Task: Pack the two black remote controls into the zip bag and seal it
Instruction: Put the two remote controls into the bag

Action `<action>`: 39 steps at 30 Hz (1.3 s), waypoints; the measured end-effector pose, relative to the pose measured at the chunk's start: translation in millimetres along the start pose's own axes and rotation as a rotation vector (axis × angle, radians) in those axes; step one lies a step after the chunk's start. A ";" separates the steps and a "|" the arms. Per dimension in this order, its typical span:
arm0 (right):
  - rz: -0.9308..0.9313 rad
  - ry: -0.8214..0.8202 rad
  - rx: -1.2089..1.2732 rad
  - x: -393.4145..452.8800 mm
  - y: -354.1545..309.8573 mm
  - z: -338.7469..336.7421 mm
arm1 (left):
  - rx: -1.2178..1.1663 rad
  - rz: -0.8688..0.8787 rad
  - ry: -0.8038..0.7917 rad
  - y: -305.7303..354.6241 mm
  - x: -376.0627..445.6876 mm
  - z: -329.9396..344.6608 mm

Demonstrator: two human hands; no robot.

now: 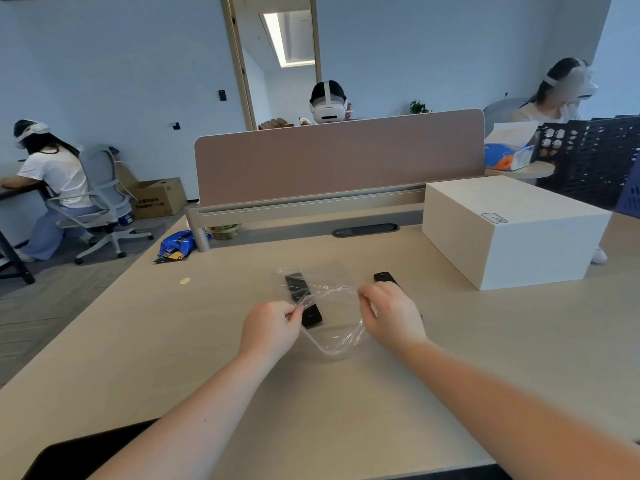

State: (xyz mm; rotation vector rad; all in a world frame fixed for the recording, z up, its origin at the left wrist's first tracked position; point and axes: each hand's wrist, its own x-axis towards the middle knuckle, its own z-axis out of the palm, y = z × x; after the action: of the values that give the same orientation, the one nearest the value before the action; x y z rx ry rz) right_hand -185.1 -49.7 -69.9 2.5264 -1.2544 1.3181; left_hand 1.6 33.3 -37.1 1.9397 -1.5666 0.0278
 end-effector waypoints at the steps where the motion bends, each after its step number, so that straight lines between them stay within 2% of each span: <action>1: 0.095 0.019 -0.002 0.5 5.0 -6.9 | 0.009 0.002 0.004 -0.9 -0.3 0.8; 5: 0.504 -0.152 -0.109 0.5 28.5 -16.5 | 0.033 -0.015 -0.002 -1.1 -2.0 2.1; 8: 0.607 -0.359 -0.253 -2.0 38.3 -18.5 | 0.047 -0.014 0.003 0.3 -2.2 3.0; 10: 0.634 -0.432 -0.244 -2.4 42.6 -15.6 | 0.052 -0.016 -0.003 1.4 -1.7 3.3; 20: 0.697 -0.409 -0.148 3.5 42.9 -21.9 | 0.051 -0.038 -0.025 5.7 0.7 4.9; 24: 0.701 -0.301 0.103 9.1 21.4 -45.9 | 0.063 -0.056 -0.045 6.7 0.6 2.3; 27: 0.629 -0.245 0.312 8.1 -6.8 -70.7 | 0.092 -0.071 -0.066 7.8 -0.1 0.9; 30: 0.564 -0.318 0.388 -1.6 -32.2 -92.5 | 0.101 -0.106 -0.056 10.1 0.1 1.1; 39: 0.448 -0.573 0.195 -25.6 -42.4 -117.8 | 0.008 -0.063 0.097 16.3 2.8 0.6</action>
State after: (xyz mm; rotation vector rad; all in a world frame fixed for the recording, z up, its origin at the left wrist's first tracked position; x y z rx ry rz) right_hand -244.6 38.1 1.2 3.0092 -1.9755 0.7972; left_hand -12.2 29.1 -29.0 1.9628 -1.4435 0.1003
